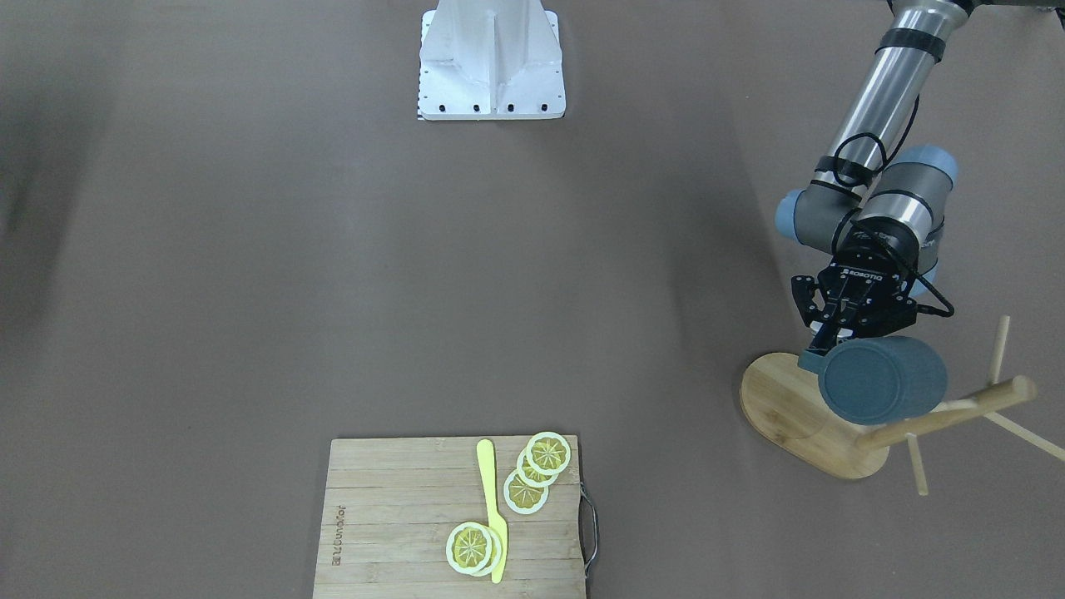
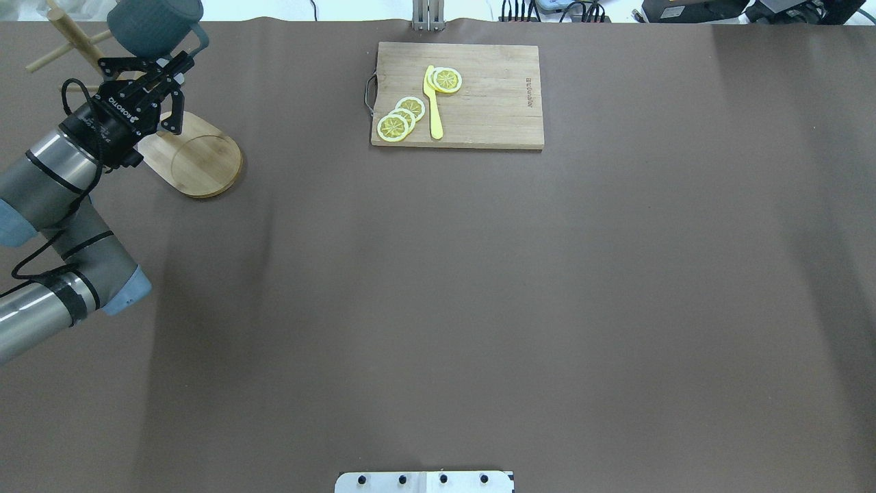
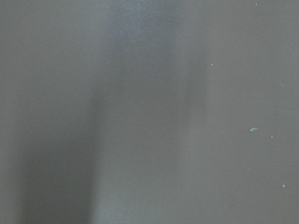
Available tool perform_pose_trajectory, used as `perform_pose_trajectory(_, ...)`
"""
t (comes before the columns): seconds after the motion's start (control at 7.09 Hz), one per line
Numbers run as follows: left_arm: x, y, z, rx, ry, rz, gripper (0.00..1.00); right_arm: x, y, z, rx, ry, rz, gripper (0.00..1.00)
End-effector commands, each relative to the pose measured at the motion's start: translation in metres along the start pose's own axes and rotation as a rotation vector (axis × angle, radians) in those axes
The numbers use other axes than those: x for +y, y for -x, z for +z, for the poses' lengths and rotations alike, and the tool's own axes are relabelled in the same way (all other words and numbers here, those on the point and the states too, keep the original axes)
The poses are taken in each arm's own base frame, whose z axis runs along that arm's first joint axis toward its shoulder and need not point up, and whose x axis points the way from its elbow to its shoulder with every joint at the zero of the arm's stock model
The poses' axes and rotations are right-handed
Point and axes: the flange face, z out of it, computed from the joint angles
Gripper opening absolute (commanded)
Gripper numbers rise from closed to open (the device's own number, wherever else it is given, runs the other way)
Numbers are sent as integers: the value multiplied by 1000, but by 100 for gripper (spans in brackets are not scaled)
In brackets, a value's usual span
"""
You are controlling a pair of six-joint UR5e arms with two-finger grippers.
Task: Hang cup on storage rack
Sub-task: 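Align the mug handle over a stand peg with the left gripper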
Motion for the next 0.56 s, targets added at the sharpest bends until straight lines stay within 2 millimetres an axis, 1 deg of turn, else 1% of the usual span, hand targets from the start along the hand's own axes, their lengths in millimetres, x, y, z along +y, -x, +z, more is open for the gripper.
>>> perform_pose_trajectory(0.0, -5, -10, -3, 14, -17, 5, 0, -1, 1, -1, 0, -2, -1, 100)
perform_pose_trajectory(0.28, -11, -15, -8, 15, -32, 12, 0, -1, 0, -1, 1, -2, -1, 100)
perform_pose_trajectory(0.42, -21, -15, -14, 13, -58, 18, 0, -1, 1, -1, 0, -2, -1, 100)
